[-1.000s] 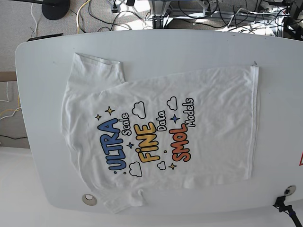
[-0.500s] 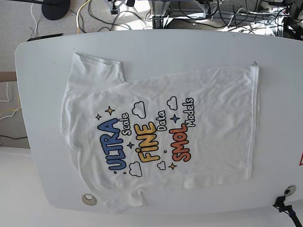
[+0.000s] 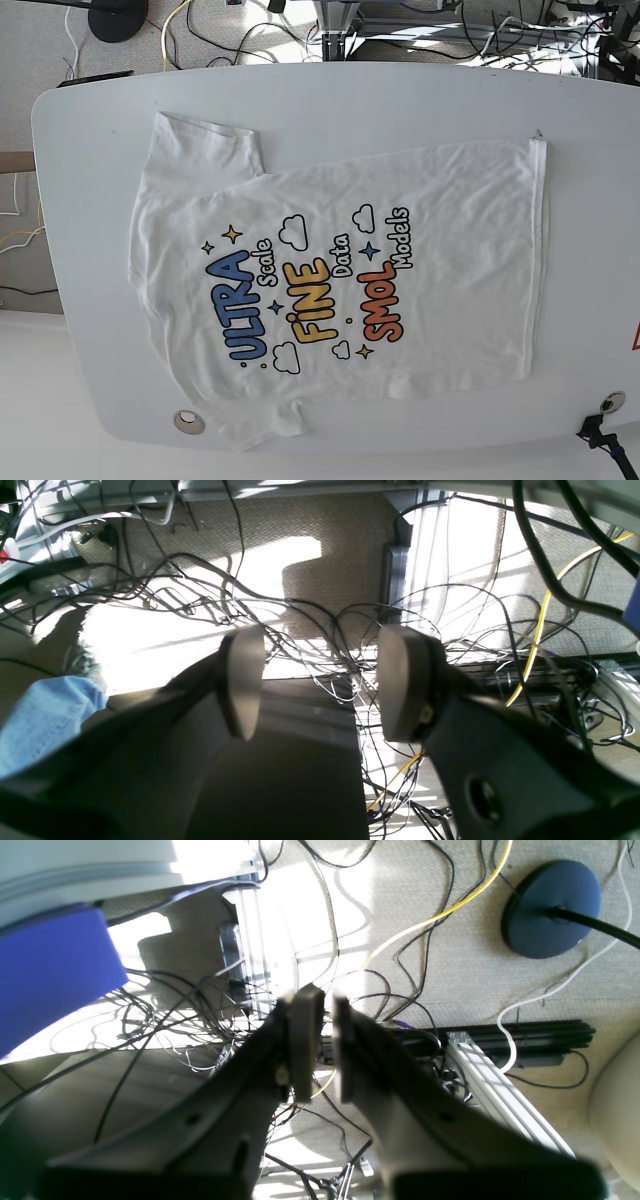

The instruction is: Fold the T-shirt properly

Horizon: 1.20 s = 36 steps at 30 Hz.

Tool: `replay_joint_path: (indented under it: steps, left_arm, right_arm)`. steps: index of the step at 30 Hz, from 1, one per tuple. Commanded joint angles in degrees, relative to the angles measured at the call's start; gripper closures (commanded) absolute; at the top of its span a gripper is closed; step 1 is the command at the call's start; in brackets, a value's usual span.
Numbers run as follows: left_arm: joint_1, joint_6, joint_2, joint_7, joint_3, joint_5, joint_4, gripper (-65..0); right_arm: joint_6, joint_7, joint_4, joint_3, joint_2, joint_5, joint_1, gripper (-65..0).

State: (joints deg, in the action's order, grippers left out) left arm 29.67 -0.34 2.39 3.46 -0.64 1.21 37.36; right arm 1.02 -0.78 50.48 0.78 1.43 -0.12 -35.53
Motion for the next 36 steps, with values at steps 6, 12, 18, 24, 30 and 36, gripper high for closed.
replay_joint_path:
  steps: [6,12,18,24,30,36]
  left_arm:
    - [10.99,0.12,0.55,0.01,-0.01,-0.11,13.14,-31.5]
    - [19.69,0.12,1.61,0.01,-0.01,-0.29,25.8,-32.0]
    - [25.67,0.12,2.66,0.1,0.16,-0.38,34.33,-32.0]
    - [34.46,0.12,2.75,0.1,0.16,-0.38,49.1,-32.0]
    - [38.86,0.12,2.75,0.1,0.25,-0.38,57.71,-32.0]
    - [39.21,0.12,2.75,0.1,1.48,-0.38,64.83,-31.7]
  right_arm:
    - [0.08,0.56,17.08,-0.12,0.02,-0.36,-11.2,-25.1]
    - [0.08,0.56,29.48,-0.12,0.02,-0.36,-19.81,-25.8]
    - [0.08,0.56,40.11,-0.2,0.11,-0.36,-27.02,-25.8]
    - [0.08,0.47,49.61,-0.2,0.11,-0.36,-32.21,-25.8]
    - [0.08,0.29,58.93,-0.2,0.11,-0.36,-37.13,-25.8]
    - [0.08,0.29,63.5,-0.2,0.11,-0.36,-37.92,-25.8]
